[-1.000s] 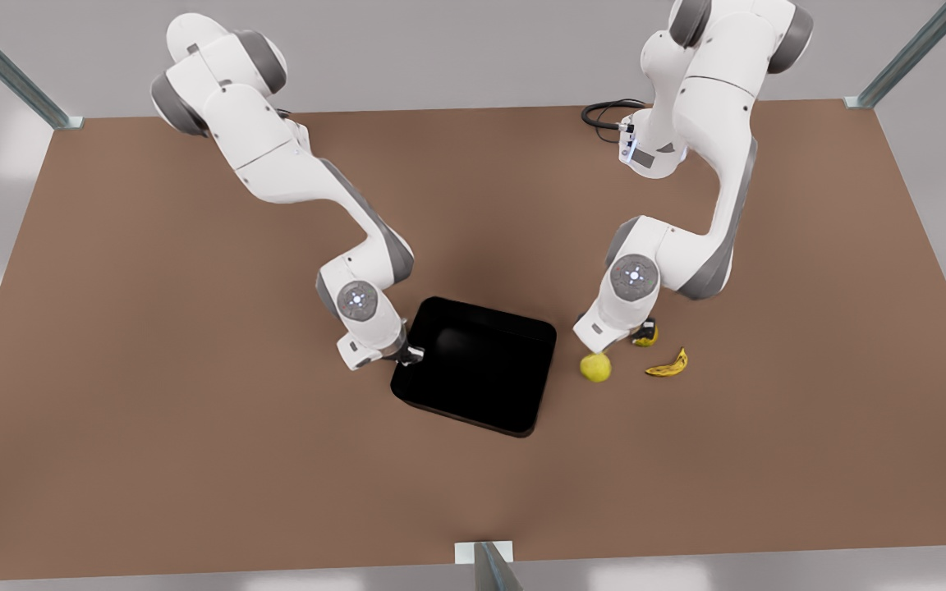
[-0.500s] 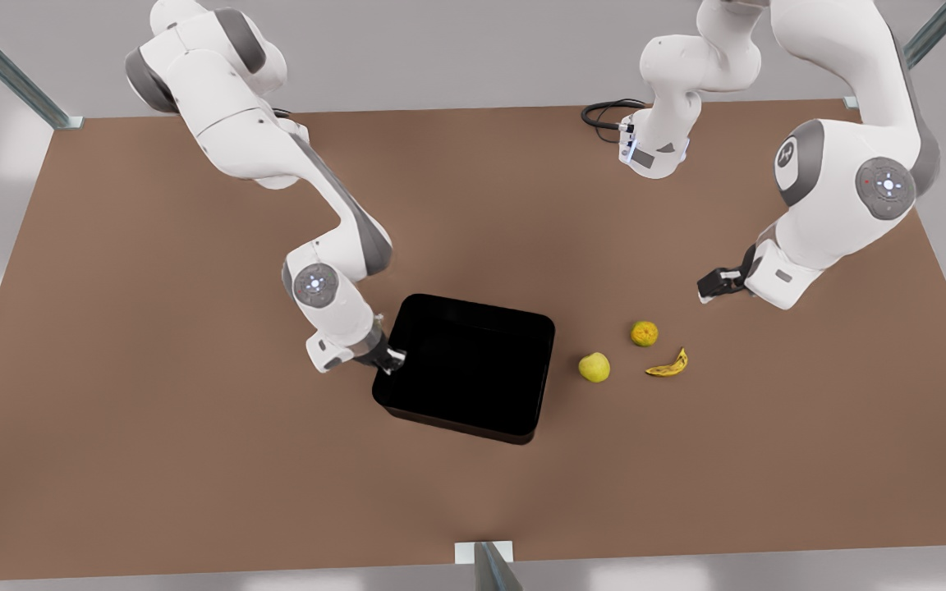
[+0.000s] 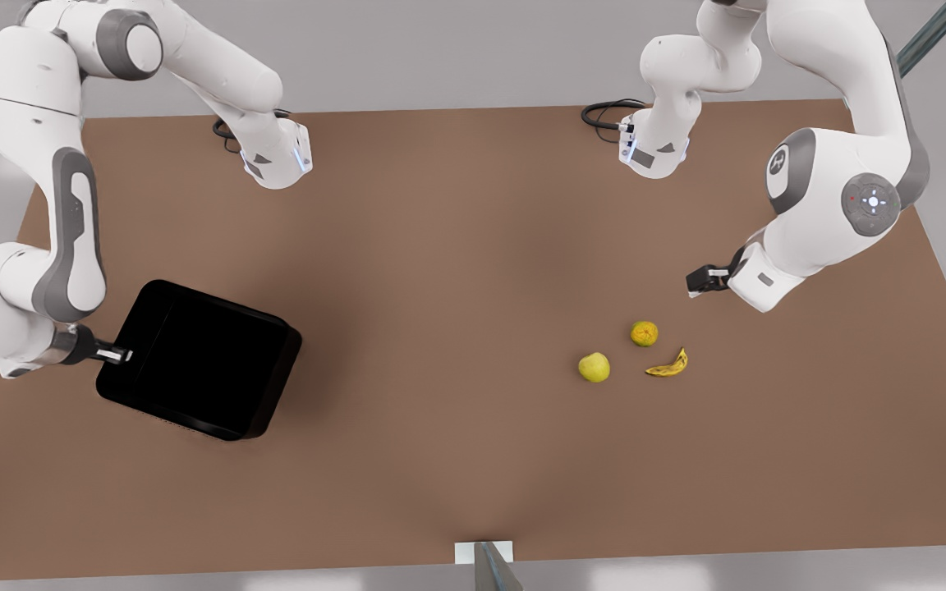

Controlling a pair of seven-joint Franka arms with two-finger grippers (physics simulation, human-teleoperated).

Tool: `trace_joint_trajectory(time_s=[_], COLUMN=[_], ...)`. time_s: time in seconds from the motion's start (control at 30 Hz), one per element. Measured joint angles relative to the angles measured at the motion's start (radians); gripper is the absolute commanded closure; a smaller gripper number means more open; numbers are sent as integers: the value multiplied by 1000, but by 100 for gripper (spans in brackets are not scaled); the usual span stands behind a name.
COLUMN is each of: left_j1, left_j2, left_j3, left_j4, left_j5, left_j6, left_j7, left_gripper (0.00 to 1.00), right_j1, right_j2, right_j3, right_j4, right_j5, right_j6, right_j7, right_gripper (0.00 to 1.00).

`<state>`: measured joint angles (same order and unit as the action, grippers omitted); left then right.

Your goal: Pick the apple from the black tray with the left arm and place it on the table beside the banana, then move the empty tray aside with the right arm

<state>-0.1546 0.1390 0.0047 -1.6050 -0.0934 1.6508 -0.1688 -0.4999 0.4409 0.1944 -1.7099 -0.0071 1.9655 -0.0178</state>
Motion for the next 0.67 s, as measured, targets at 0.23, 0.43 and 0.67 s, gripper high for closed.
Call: trace_joint_trajectory(time_s=[0.23,0.43,0.67], left_j1=[2,3,3], left_j2=[0,1,21], left_j3=[0,0,0], left_j4=[0,5,44], left_j5=[1,1,0], left_j6=[-3,-4,-6], left_j7=[19,29,38], left_gripper=[0,0,0], right_j1=[-25,-20,38], right_j2=[70,-52,-338], right_j3=[0,22,290], right_j4=[-1,-19,137], right_j5=[-29,-10,-21], right_j6=[53,4,-283], right_j7=[-311,-431,-301], right_gripper=[0,0,0])
